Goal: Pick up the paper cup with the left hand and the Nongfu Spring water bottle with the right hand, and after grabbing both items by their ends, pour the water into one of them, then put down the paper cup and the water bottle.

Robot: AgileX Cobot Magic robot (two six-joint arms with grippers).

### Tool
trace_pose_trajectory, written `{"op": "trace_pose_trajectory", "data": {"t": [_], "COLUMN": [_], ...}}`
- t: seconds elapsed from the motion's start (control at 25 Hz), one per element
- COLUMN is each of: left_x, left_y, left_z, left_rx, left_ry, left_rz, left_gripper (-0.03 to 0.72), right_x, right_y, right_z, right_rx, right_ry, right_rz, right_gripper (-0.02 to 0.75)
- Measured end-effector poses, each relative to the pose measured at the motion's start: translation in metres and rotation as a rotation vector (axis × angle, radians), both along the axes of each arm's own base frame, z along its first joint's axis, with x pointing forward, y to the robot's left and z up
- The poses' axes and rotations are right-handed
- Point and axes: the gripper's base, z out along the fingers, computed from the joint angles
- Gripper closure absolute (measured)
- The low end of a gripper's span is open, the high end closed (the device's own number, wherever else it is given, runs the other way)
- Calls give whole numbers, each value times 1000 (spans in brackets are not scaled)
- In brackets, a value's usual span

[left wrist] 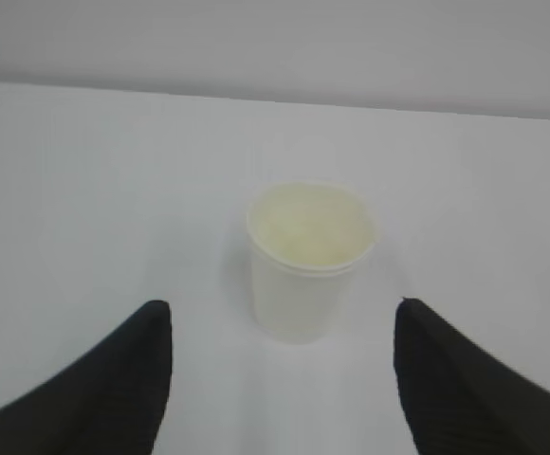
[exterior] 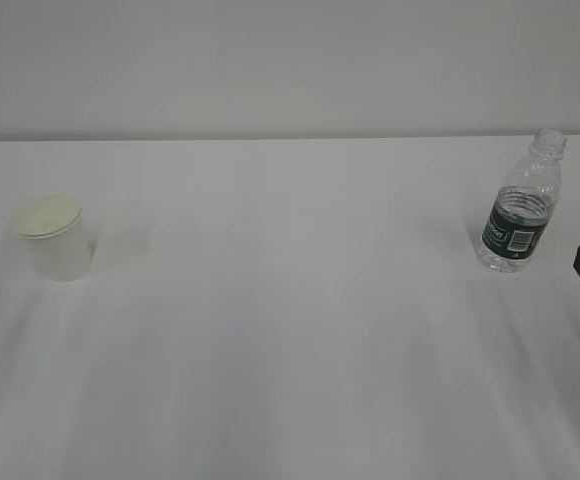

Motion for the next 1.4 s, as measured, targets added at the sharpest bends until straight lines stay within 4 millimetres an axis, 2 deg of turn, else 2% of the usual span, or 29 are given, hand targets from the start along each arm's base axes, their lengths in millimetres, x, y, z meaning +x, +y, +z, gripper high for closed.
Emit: {"op": "trace_pose_trajectory", "data": {"t": [0.2, 0.4, 0.72, 1.0, 1.4], "left_x": [-25, -37, -38, -39, -37], "left_y": [2, -1, -10, -15, -11], "left_z": [-26, -40, -53, -56, -56], "left_rx": [-43, -35, -24, -18, -13], "left_ry": [-14, -20, -14, 3, -3], "left_rz": [8, -41, -145, -205, -154], "left_gripper": [165, 165, 165, 165, 165], "right_x": [1, 1, -26, -26, -26], "right_y": [3, 6, 6, 9, 8], "right_z": [-9, -23, -32, -42, -42], "right_rx": [-5, 25, 71, 70, 70], "right_ry": [23, 82, 2, 51, 47], "right_rz": [30, 57, 61, 91, 81], "right_gripper": [183, 183, 183, 183, 183]}}
